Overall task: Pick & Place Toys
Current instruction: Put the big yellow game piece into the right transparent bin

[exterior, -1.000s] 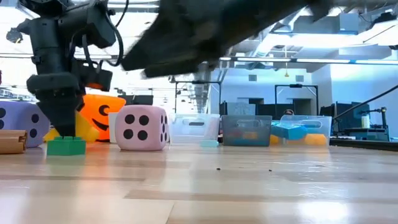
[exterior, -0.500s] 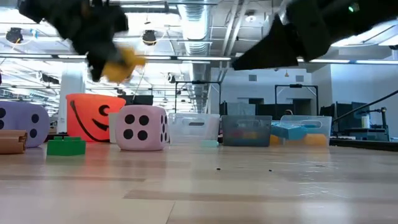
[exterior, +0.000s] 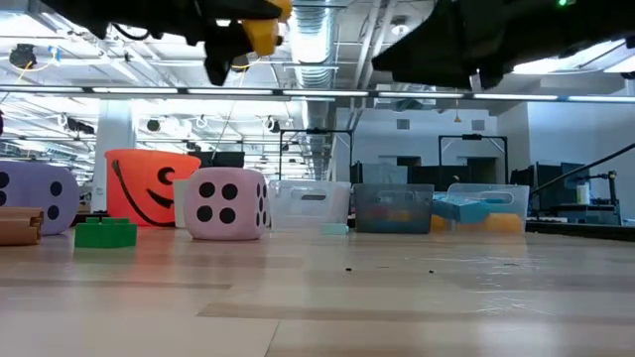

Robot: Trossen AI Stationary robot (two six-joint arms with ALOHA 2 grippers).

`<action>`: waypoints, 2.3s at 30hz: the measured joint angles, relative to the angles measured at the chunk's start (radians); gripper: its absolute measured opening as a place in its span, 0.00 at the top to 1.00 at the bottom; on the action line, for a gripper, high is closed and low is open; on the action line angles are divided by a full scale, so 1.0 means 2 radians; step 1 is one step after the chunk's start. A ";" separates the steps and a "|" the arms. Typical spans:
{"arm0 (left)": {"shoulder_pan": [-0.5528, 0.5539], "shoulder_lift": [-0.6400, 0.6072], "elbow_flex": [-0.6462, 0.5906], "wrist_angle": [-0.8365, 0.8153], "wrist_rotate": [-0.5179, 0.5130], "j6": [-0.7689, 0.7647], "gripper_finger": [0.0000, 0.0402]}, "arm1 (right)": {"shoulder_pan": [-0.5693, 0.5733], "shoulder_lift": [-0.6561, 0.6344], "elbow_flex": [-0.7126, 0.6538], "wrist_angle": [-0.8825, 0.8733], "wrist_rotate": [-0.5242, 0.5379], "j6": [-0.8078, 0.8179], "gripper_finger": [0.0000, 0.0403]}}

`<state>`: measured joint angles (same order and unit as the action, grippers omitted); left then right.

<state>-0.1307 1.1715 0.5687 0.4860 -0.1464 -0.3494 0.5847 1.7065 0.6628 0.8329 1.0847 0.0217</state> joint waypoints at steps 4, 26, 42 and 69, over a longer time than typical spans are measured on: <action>-0.006 0.056 0.000 0.099 0.012 -0.023 0.68 | 0.002 0.000 0.000 0.032 0.000 -0.029 0.34; -0.010 0.230 0.044 0.466 -0.002 -0.012 0.68 | -0.040 0.000 0.114 0.046 0.049 -0.312 0.34; -0.002 0.221 0.045 0.461 -0.025 -0.025 0.68 | -0.055 0.000 0.116 0.088 -0.005 -0.389 0.34; 0.000 0.221 0.083 0.402 -0.023 -0.095 0.68 | -0.103 0.000 0.115 0.163 -0.105 -0.453 0.34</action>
<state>-0.1307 1.6131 0.7350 1.2907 -0.1931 -0.5404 0.3791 1.7061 0.8936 1.1580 0.8754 -0.8843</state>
